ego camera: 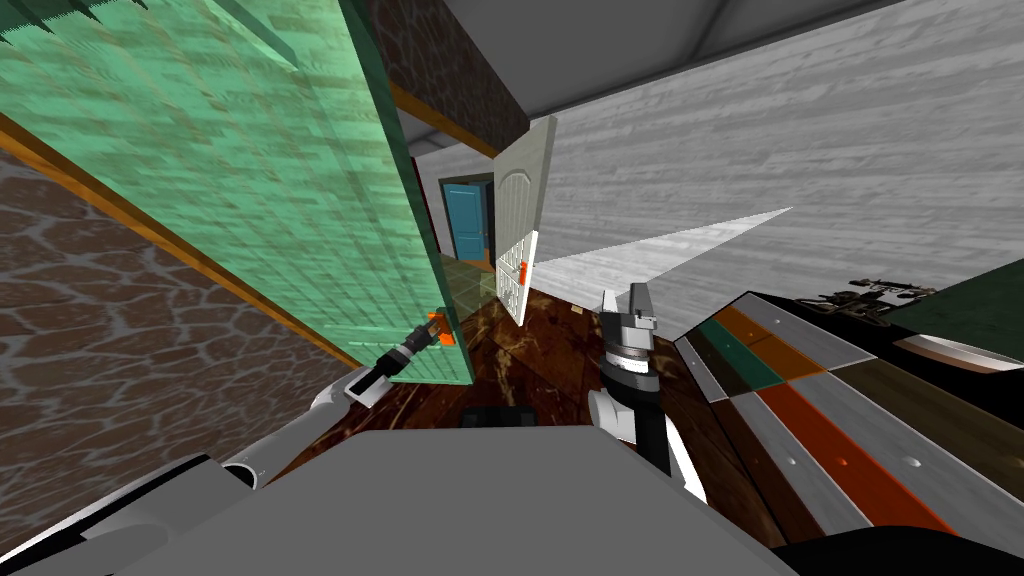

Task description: Pull the door open

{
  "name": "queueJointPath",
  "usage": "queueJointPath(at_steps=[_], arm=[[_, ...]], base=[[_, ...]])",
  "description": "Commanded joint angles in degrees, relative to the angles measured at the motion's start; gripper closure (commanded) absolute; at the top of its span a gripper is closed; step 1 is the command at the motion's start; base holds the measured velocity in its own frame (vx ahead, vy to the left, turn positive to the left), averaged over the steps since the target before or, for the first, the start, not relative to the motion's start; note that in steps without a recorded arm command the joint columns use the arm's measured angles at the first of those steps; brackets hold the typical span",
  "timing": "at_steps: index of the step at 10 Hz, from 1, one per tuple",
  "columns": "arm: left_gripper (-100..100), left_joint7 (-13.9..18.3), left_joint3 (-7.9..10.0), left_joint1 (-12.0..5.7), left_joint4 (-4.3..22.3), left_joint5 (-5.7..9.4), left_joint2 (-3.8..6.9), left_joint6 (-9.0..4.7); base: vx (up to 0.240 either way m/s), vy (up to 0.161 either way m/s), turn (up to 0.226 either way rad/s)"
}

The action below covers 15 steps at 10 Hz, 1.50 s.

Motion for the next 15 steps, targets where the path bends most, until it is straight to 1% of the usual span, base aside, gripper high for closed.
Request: queueJointPath(at_steps=[1, 7, 8, 15], arm=[[100, 0.1, 0.15, 0.03, 0.3, 0.09, 0.24, -0.22], [100, 0.1, 0.15, 0.03, 0.3, 0.09, 0.24, -0.22], [100, 0.5, -0.08, 1.15, -0.3, 0.20, 1.16, -1.37], [100, 0.5, -0.08, 1.15, -0.3, 0.20, 1.16, -1.37]], base=[[-0.006, -0.011, -0.030], [0.001, 0.002, 0.005], [-0.003, -0.004, -0.013], [0.001, 0.001, 0.002]])
